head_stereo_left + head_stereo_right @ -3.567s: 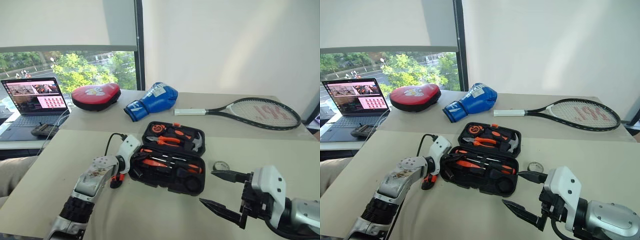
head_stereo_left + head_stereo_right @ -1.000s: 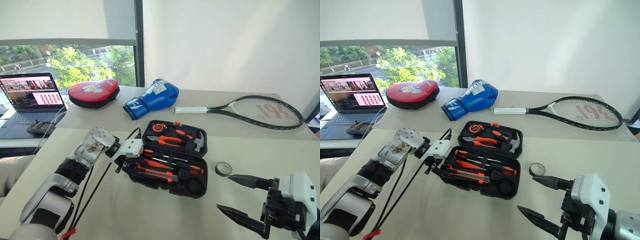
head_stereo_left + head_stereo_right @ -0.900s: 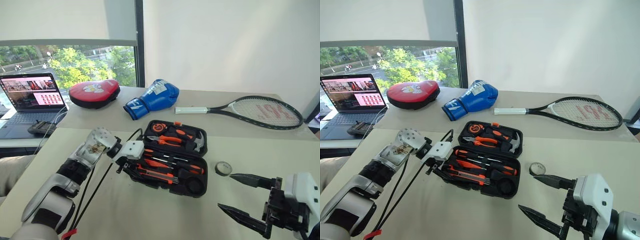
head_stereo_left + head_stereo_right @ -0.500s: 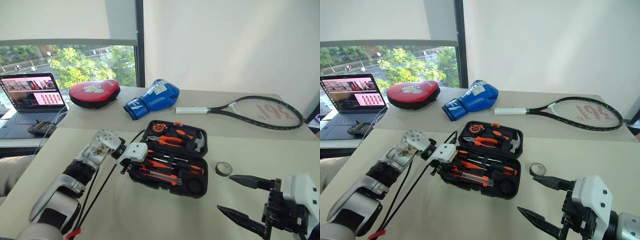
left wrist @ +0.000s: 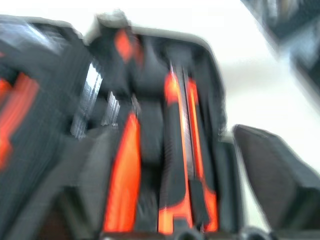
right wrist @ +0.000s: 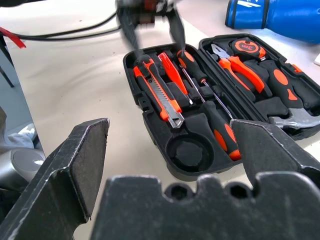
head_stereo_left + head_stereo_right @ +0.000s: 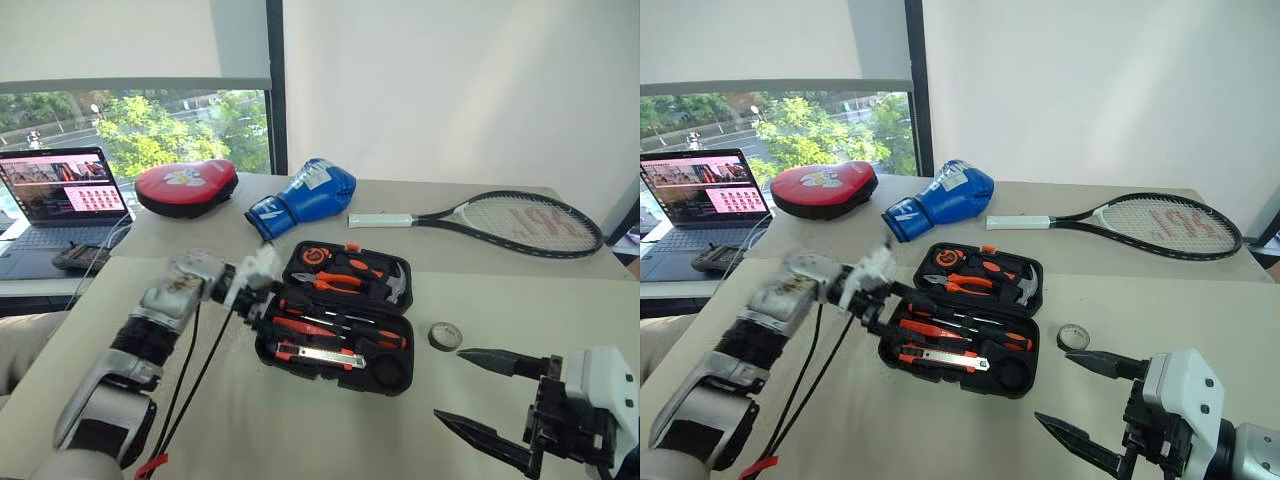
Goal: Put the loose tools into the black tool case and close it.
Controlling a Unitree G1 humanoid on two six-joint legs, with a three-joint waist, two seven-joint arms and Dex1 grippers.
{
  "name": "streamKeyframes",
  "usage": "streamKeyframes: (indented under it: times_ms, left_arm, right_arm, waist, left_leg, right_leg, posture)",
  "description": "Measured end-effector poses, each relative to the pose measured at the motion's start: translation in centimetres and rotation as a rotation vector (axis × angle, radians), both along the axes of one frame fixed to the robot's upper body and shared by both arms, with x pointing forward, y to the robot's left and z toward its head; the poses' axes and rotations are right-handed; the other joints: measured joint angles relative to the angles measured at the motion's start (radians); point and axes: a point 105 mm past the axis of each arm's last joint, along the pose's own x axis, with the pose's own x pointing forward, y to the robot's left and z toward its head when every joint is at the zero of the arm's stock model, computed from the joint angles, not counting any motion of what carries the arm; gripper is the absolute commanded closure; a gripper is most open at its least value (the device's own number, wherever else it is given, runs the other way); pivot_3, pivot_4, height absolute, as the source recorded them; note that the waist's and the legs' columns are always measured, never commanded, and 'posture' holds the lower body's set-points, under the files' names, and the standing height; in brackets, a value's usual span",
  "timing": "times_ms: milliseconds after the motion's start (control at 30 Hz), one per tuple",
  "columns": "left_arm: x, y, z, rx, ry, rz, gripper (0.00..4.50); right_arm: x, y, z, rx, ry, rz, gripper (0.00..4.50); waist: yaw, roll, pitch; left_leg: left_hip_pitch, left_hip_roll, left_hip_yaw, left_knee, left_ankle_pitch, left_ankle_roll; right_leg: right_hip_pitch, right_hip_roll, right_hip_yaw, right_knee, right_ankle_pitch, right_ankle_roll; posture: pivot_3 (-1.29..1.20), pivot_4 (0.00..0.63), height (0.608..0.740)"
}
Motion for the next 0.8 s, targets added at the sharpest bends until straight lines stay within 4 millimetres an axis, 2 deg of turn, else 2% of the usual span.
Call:
streamKeyframes:
  times_ms: [33, 133, 233, 333, 433, 567, 633, 800]
  left_arm:
    - [-0.1, 0.1, 0.1, -0.037, 0.012, 0.048, 2.34]
    - [-0.7, -0.3, -1.9, -0.085, 0.089, 0.142, 3.50]
    - [-1.6, -1.0, -3.6, -0.104, 0.130, 0.204, 4.43]
    - [-2.2, -1.6, -4.6, -0.111, 0.127, 0.248, 4.48]
    - [-1.9, -1.6, -4.7, -0.102, 0.093, 0.293, 4.48]
    - [-1.5, -1.3, -5.9, -0.043, 0.087, 0.311, 4.48]
    - [-1.7, -0.9, -6.9, 0.010, 0.079, 0.286, 4.48]
    - [-2.5, -0.5, -7.5, 0.062, 0.021, 0.186, 4.48]
  right_arm:
    - [0.0, 0.0, 0.0, 0.001, -0.003, 0.001, 0.00]
    - [0.2, 0.0, 0.2, 0.004, -0.014, 0.002, 0.00]
    - [0.3, -0.2, 0.2, 0.008, -0.014, 0.000, 0.00]
    - [0.4, -0.2, 0.2, 0.008, -0.011, 0.004, 0.00]
    - [0.4, -0.2, 0.2, 0.005, -0.013, 0.008, 0.00]
    - [0.4, -0.2, 0.2, 0.005, -0.010, 0.010, 0.00]
    - [0.3, -0.2, 0.1, 0.005, -0.003, 0.008, 0.00]
    - [0.2, -0.2, 0.0, 0.006, 0.004, 0.003, 0.00]
  waist:
    - [0.000, 0.000, 0.000]
    - [0.003, 0.000, 0.000]
    - [0.005, 0.000, 0.000]
    - [0.005, 0.000, 0.000]
    - [0.005, 0.000, 0.000]
    - [0.005, 0.000, 0.000]
    - [0.004, 0.000, 0.000]
    - [0.004, 0.003, -0.002]
  left_leg:
    - [0.001, 0.000, 0.000, 0.000, 0.001, -0.003]
    - [0.001, 0.000, 0.000, 0.000, 0.002, -0.004]
    - [0.001, 0.000, 0.000, 0.000, 0.003, -0.005]
    - [0.001, 0.000, 0.000, 0.000, 0.003, -0.006]
    - [0.002, 0.000, 0.000, -0.001, 0.002, -0.006]
    - [0.003, 0.000, 0.000, -0.002, 0.002, -0.005]
    - [0.003, 0.001, 0.000, -0.003, 0.002, -0.005]
    - [0.003, 0.001, 0.000, -0.003, 0.002, -0.006]
  right_leg:
    - [0.001, 0.000, 0.001, 0.000, 0.000, 0.000]
    - [0.001, -0.001, 0.001, 0.000, 0.001, 0.001]
    - [0.001, -0.001, 0.002, 0.001, 0.001, 0.001]
    - [0.001, -0.002, 0.003, 0.000, 0.001, 0.000]
    - [0.001, -0.001, 0.003, 0.000, 0.002, -0.001]
    - [0.001, -0.001, 0.003, 0.000, 0.003, -0.002]
    - [0.000, 0.000, 0.002, 0.001, 0.003, -0.003]
    - [0.000, -0.002, 0.003, 0.000, 0.003, -0.003]
  posture:
    - [0.00, 0.150, 0.740]
    - [0.00, 0.150, 0.740]
    - [0.00, 0.150, 0.740]
    - [0.00, 0.150, 0.740]
    - [0.00, 0.150, 0.740]
    - [0.00, 0.150, 0.740]
    - [0.00, 0.150, 0.740]
    - [0.00, 0.150, 0.740]
